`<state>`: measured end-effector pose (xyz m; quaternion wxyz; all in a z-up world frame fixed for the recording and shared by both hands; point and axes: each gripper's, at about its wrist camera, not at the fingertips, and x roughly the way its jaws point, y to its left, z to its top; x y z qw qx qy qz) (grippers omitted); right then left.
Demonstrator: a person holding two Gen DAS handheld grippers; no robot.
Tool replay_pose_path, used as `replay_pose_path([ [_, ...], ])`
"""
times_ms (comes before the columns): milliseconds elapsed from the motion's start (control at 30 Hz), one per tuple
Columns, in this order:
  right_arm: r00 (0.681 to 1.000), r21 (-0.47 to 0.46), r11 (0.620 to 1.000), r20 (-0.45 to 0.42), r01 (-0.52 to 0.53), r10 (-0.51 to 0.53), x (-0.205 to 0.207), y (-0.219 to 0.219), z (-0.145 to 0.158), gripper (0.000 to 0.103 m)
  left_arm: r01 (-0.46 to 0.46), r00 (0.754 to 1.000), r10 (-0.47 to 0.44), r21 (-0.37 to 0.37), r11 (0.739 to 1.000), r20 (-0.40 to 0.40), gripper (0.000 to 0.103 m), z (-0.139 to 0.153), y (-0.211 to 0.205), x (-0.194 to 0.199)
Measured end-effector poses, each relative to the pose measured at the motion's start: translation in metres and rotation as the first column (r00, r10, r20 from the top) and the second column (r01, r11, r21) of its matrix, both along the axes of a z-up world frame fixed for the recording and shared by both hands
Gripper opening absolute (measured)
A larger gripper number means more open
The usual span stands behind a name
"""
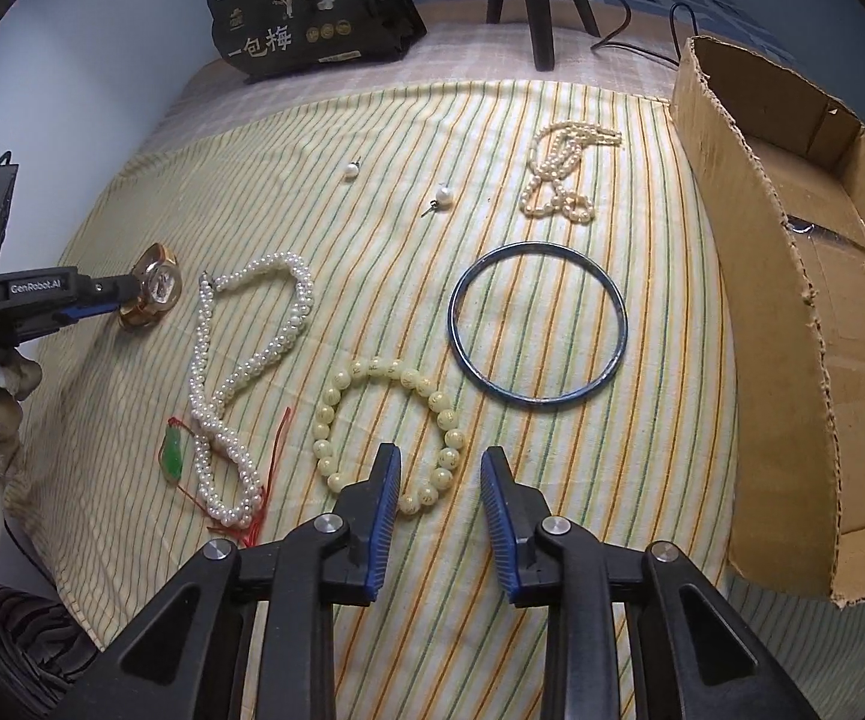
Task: Organize jewelry
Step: 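Grasp the brown leather watch with the left tool while the right tool grasps the cream bead bracelet, then carry the watch and bracelet into the cardboard box and open both tools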
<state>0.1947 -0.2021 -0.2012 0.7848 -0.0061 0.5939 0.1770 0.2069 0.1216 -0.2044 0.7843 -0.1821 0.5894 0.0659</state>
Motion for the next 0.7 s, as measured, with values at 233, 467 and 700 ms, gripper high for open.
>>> replay_pose_path([
  [233,1.0,-0.033,0.999,0.007,-0.026,0.026,0.008,0.009,-0.008,0.021,0.002,1.0,-0.002,-0.001,1.0,-0.008,0.023,-0.006,-0.002,0.005],
  [467,0.996,-0.073,0.995,0.045,-0.072,0.075,0.006,0.018,-0.009,0.006,0.008,1.0,-0.008,-0.001,1.0,-0.007,0.008,-0.007,-0.009,0.011],
  [700,0.996,-0.008,0.998,0.07,-0.056,0.057,0.001,0.009,0.009,0.005,0.006,0.999,-0.006,0.011,1.0,0.033,0.008,0.006,-0.009,0.009],
])
